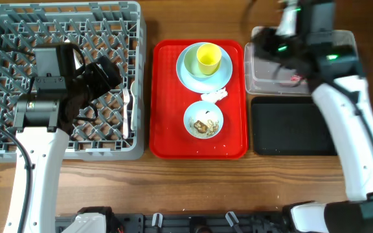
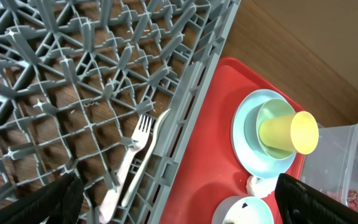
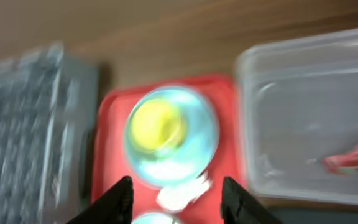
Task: Sort waste into correct bins and load items into the dishwasher rack
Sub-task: 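Carry the tissue and wrapper into the clear bin and release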
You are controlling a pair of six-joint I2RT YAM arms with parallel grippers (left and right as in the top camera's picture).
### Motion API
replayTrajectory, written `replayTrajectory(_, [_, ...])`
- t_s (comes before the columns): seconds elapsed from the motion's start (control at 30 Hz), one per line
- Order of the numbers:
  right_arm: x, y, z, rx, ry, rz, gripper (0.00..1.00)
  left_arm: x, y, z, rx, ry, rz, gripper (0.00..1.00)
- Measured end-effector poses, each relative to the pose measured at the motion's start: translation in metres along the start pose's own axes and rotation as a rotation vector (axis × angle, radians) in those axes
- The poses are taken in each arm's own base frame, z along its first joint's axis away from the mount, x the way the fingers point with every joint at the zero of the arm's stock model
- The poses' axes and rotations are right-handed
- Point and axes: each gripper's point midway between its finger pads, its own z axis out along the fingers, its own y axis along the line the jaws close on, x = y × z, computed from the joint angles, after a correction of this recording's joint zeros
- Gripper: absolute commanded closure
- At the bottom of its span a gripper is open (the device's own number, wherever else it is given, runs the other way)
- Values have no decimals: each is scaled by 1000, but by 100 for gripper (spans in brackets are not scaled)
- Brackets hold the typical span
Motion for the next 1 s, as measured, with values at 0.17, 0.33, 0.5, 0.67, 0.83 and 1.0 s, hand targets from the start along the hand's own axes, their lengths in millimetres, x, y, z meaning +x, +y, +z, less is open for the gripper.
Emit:
replayTrajectory(0.17, [53, 38, 36, 45, 149, -131, 33, 0, 0, 0, 0, 1, 0, 0])
replayTrajectory(0.33, [110, 12, 111, 182, 366, -106, 27, 0, 0, 0, 0, 0, 0, 0])
replayTrajectory(0.5, [157, -9, 160, 248, 523, -39, 35, 0, 0, 0, 0, 0, 0, 0])
replayTrajectory(0.67, [166, -9, 170, 247, 543, 8, 38, 0, 0, 0, 0, 0, 0, 0])
replayTrajectory(0.83, [170, -8, 179, 237, 520, 26, 37, 0, 0, 0, 0, 1, 0, 0])
replayTrajectory(1.0, [187, -12, 192, 220, 493, 41, 51, 0, 0, 0, 0, 1, 0, 0])
